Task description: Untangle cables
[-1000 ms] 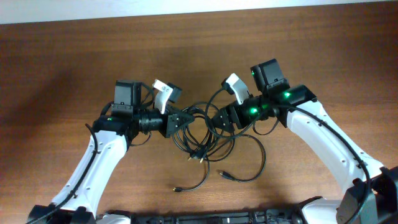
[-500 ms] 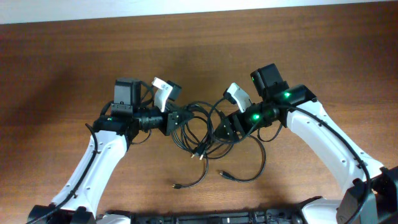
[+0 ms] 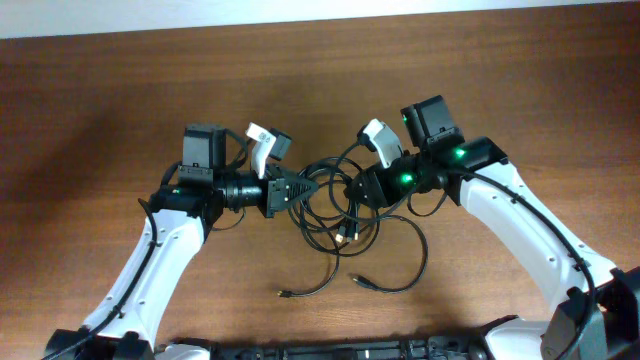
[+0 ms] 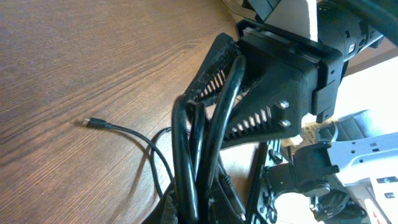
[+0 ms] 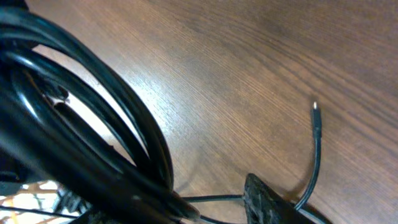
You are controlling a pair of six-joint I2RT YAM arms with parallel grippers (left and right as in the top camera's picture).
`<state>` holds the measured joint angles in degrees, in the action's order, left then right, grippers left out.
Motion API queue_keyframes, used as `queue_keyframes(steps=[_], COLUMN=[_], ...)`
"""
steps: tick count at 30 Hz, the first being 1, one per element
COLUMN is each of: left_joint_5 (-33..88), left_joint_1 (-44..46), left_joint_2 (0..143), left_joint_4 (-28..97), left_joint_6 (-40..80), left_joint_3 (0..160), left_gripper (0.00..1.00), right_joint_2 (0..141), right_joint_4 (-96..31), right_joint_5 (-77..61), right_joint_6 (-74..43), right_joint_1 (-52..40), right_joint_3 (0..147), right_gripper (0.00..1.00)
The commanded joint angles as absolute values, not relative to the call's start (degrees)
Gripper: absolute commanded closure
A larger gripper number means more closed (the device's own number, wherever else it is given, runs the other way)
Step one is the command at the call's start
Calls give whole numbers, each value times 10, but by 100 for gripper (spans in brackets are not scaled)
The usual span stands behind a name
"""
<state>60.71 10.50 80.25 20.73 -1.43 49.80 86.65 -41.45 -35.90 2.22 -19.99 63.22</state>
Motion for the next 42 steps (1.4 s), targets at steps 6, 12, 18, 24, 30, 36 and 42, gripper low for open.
queue_keyframes(steps=[6, 12, 18, 24, 30, 36, 42], left_joint_5=[647, 645, 629, 628, 628, 628, 628], left_joint_1=[105, 105, 105, 105, 105, 105, 105], left_joint_2=[794, 794, 794, 794, 794, 794, 794], left_joint_4=[206, 206, 206, 206, 207, 207, 206], left_joint_6=[-7, -7, -7, -7, -7, -7, -7], left_joint_3=[501, 501, 501, 501, 501, 501, 501], left_gripper=[100, 100, 100, 100, 100, 100, 100], right_joint_2=[868, 865, 859, 841, 839, 839, 839], right_joint_4=[-372, -349, -349, -349, -351, -362, -393], right_joint_5=[-305, -380, -390, -377, -366, -324, -322], right_joint_6=[-1, -1, -5, -5, -5, -5, -5], right_joint_1=[-203, -202, -202, -202, -202, -202, -202], right_joint_3=[637, 642, 660, 660, 661, 661, 661], right_gripper=[56, 59, 62, 62, 65, 77, 96])
